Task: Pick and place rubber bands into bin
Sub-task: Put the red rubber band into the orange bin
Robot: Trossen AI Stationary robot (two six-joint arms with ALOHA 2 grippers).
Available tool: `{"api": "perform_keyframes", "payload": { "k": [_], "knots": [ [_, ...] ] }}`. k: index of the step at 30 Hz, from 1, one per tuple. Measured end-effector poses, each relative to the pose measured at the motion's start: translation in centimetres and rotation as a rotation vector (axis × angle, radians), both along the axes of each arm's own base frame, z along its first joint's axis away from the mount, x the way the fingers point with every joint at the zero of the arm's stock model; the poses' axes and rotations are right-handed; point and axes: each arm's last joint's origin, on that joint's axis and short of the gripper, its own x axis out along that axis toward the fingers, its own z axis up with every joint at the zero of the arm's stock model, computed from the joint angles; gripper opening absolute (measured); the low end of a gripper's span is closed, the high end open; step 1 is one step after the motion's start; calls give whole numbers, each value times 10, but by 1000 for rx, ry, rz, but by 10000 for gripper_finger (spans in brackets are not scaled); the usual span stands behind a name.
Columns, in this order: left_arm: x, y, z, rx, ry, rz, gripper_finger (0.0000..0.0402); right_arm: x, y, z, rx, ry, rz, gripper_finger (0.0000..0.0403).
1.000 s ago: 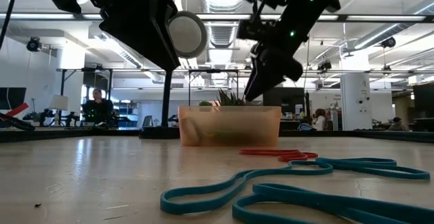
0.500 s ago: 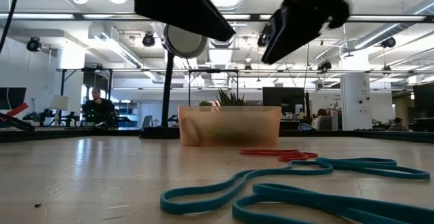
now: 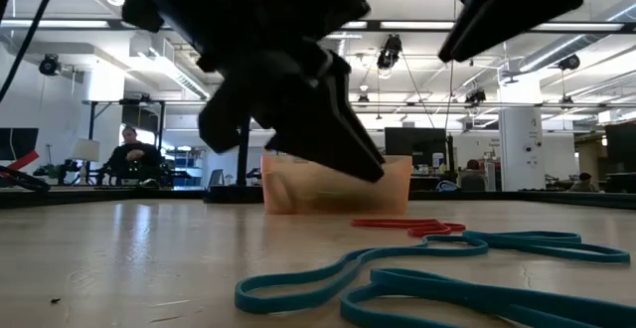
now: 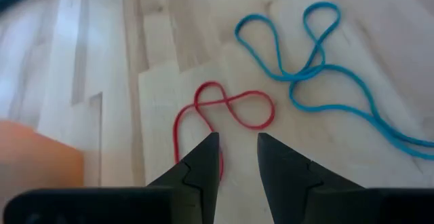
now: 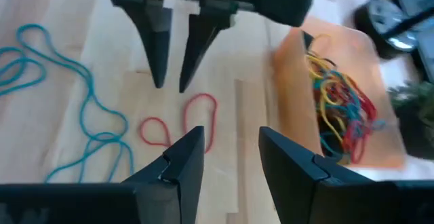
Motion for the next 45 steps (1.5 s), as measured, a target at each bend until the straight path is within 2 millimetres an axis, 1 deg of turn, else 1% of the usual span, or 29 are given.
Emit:
{"api": "perform_keyframes", "payload": {
  "k": [7,11,16,18,26,30,34,41,45],
  "knots": [
    [6,7,-16,-20,43,14,85,-22,13,-24,34,17,-39,127],
    [10,19,-16,-107,51,53,85,-29,13,-34,20,20,-60,124],
    [15,36,-17,-210,66,103,85,-28,13,-34,28,9,-62,120],
    [16,38,-18,-243,82,84,85,-28,14,-33,32,4,-61,120],
    [20,42,-38,-316,155,47,85,-28,14,-33,37,1,-61,116],
    [21,43,-36,-330,214,66,84,-28,14,-33,38,1,-61,111],
    [15,44,-30,-330,269,96,77,-28,14,-33,37,1,-60,107],
    [2,47,-25,-347,383,181,43,-29,15,-34,38,2,-56,102],
    [1,47,-21,-321,369,151,27,-29,15,-34,40,1,-54,104]
  ]
}}
